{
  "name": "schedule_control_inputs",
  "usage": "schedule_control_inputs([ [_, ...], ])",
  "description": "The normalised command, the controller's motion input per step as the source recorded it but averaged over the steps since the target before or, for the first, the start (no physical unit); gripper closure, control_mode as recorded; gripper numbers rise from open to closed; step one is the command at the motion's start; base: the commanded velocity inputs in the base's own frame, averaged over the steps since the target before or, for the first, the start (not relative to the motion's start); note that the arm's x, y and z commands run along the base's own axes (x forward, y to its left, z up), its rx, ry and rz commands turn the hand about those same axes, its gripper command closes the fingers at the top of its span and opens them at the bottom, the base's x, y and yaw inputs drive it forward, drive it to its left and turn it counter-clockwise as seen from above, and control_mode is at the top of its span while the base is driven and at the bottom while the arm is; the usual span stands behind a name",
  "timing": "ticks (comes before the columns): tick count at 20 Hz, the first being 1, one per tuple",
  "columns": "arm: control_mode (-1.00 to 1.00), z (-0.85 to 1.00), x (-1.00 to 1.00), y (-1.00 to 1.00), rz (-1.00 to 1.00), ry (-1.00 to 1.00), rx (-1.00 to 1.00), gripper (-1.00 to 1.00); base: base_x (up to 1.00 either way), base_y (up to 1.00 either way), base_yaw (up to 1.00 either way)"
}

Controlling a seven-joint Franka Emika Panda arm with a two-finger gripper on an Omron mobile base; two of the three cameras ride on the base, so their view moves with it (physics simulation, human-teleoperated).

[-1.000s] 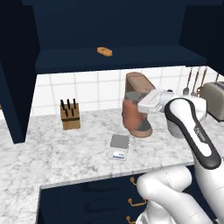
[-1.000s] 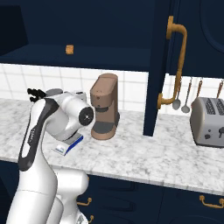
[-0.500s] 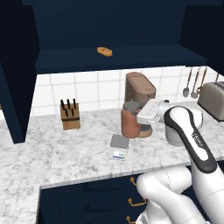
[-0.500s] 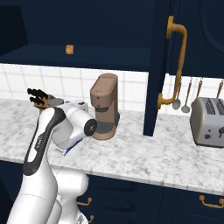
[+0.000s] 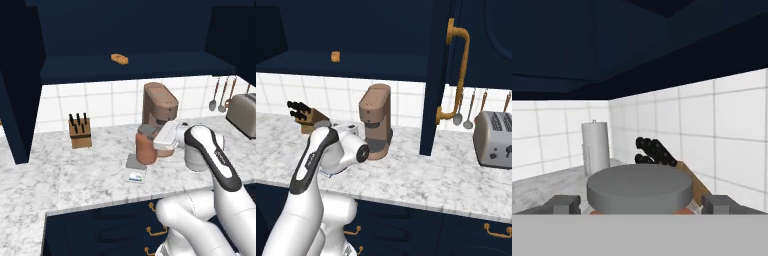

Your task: Pick the honey bottle and place it on the digital scale for weighing, and close the cabinet.

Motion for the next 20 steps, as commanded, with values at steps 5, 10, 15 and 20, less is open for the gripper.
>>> schedule_control_inputs([
  [5,-1.00,-0.37,0.22,0.00,0.04,0.00,0.00,1.00,0.00,0.00,0.00],
  [10,-1.00,-0.14,0.20,0.00,0.01,0.00,0.00,1.00,0.00,0.00,0.00],
  [15,-1.00,-0.19,0.17,0.02,0.00,0.00,0.00,1.00,0.00,0.00,0.00],
  [20,-1.00,-0.19,0.18,0.14,0.00,0.00,0.00,1.00,0.00,0.00,0.00],
])
